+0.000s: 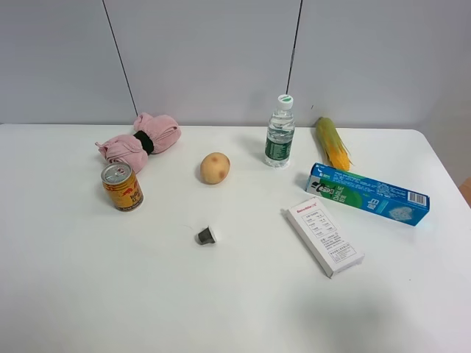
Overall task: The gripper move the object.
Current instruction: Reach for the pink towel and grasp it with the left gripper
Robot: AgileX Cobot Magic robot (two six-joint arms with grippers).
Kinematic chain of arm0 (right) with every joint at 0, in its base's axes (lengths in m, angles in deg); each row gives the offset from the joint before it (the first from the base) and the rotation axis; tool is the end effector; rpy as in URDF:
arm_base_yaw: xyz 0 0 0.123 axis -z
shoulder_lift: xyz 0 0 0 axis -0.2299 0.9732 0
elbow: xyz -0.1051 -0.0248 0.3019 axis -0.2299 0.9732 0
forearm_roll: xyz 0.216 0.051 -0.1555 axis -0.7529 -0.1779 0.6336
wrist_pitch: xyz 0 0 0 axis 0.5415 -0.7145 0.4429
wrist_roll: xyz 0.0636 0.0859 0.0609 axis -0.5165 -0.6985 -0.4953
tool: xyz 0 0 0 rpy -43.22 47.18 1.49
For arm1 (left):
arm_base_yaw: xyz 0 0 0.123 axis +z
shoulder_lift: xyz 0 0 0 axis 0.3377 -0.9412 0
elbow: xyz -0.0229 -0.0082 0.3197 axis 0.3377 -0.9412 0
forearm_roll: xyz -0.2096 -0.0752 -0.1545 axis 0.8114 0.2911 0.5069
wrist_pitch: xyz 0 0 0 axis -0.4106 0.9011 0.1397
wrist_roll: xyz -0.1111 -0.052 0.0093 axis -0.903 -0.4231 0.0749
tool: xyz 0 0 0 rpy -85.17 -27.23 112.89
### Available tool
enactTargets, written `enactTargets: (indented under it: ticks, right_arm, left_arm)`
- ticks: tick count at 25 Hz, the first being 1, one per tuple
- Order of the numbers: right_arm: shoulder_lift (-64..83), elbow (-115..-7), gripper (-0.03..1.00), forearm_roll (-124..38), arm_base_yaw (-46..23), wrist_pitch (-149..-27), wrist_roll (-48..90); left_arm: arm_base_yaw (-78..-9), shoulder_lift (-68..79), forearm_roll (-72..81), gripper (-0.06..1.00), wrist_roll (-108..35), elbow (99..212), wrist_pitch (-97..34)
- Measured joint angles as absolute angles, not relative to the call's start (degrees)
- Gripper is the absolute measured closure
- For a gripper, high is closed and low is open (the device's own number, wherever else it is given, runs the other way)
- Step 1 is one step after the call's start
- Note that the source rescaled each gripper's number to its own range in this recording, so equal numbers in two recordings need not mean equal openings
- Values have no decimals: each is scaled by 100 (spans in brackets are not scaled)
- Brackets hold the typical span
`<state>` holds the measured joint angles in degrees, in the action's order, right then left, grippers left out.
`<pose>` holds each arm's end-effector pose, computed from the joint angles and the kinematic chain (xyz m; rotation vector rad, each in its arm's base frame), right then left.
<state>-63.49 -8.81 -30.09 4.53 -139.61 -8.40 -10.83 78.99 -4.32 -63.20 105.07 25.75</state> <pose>0.0068 -0.0082 0.2676 -0.0342 2.0591 0.0652 0.0041 -0.0088 0.2757 -0.0193 2.0286 0.0769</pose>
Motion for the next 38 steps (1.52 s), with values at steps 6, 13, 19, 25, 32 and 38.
enactTargets:
  ticks: [6,13,19,25,32,38]
  right_arm:
    - [-6349,-881,-3,-3009,453,-13961,-840]
    - [-6349,-881,-3,-3009,453,-13961,-840]
    - [-6349,-881,-3,-3009,453,-13961,-840]
    - [-6349,-881,-3,-3009,453,-13961,-840]
    - [-6349,-881,-3,-3009,453,-13961,-840]
    - [-6349,-881,-3,-3009,453,-13961,-840]
  left_arm:
    - [-1083,7899,-432,-6,-6320,10507,2575]
    - [-1083,7899,-432,-6,-6320,10507,2575]
    - [-1175,7302,-432,-6,-6320,10907,2484]
    - [-1601,5729,-470,-6,-6296,11705,2362]
    - [-2139,3517,-524,-6,-5979,12707,2115]
    - [-2531,1579,-537,-6,-5743,13667,1745]
